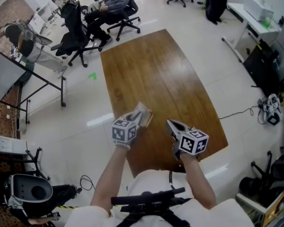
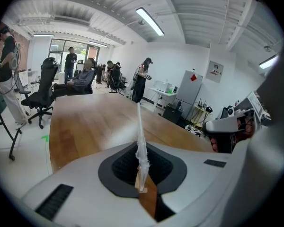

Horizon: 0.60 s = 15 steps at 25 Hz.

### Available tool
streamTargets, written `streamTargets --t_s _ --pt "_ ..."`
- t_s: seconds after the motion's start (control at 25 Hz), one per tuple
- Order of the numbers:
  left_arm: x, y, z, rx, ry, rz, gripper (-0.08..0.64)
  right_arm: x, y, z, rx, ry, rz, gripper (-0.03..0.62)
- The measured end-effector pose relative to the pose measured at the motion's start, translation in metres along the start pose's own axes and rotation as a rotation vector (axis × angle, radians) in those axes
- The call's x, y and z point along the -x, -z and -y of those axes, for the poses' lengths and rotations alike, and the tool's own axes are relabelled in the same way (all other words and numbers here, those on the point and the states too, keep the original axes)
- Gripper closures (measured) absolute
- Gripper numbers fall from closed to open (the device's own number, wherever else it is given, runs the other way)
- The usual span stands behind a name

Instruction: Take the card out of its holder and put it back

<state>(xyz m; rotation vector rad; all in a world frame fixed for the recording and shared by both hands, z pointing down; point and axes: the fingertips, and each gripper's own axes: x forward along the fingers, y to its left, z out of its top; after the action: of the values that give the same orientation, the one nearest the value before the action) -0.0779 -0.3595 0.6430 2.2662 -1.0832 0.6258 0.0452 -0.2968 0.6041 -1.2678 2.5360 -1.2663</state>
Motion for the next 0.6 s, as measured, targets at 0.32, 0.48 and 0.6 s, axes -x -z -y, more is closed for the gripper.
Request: streamTargets --t_s 0.32,0.48,0.6 --pt "-0.008 0.010 -0.004 0.019 -0.001 -0.025 0.546 0.002 0.002 0.003 -0.010 0.011 0.000 0.588" --pt "-0.017 0.023 -0.003 0.037 0.005 -0.036 0.546 0.005 0.006 0.009 -0.017 0.018 -0.003 0.588" --pt "-0.020 0.025 -0.003 0.040 0.004 -0.033 0.546 0.004 0.004 0.011 -0.019 0.021 -0.002 0.588"
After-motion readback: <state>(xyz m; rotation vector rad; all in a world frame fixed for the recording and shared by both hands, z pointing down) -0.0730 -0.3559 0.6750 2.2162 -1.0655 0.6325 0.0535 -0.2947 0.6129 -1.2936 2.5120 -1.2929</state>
